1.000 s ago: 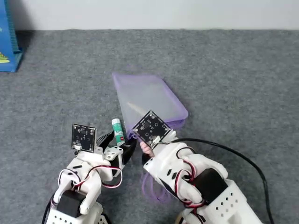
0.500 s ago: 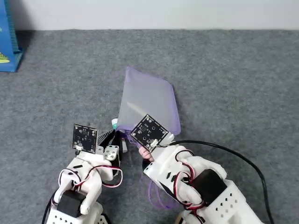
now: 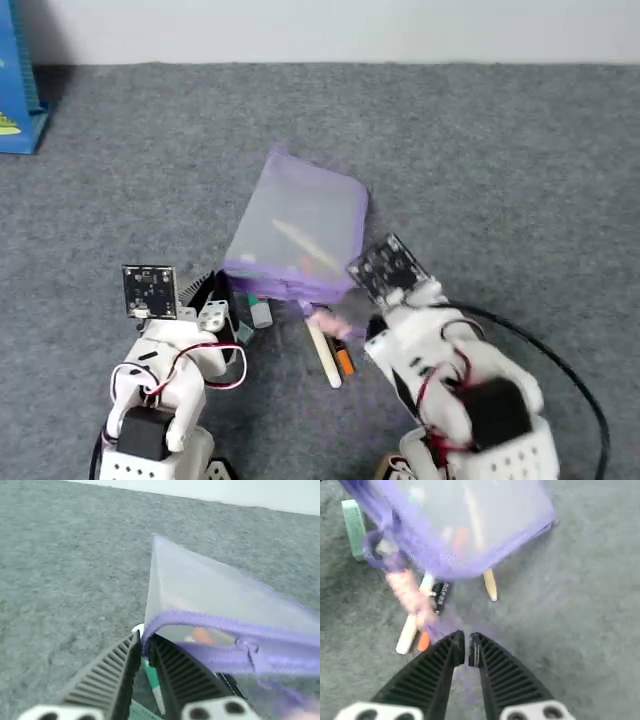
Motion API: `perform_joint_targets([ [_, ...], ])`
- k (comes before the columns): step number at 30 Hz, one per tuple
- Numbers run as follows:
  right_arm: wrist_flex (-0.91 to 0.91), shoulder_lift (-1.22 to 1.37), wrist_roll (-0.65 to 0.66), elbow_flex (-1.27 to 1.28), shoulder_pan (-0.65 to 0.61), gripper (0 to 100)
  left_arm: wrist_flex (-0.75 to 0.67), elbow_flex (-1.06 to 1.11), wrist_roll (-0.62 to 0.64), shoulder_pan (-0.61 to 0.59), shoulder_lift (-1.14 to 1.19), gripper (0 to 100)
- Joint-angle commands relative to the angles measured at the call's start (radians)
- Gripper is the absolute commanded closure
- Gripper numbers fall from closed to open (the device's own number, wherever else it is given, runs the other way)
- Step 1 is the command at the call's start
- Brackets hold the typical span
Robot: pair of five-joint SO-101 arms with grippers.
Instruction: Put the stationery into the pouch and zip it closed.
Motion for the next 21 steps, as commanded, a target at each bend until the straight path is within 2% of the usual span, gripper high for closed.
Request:
perform_joint_targets([
  [1,0.039,-0.085,0.035,-0.041,0.024,99.1,-0.026,-0.015,0.011,-0.014,-0.015,99],
  [9,0.067,-0.127,-0.008,-0.040,0.010,98.9,-0.026,-0.013,0.012,-0.014,-0.015,99],
  [12,0.053,-0.127,-0.101,-0.035,-0.102,94.9,-0.026,-0.013,0.044,-0.014,-0.015,99],
  [17,-0.012,-0.125,-0.281,-0.009,-0.371,78.1,-0.026,-0.015,0.054,-0.014,-0.015,99],
  [21,-0.199,-0.125,-0.295,0.153,-0.455,77.9,-0.026,-0.012,0.054,-0.014,-0.015,99],
])
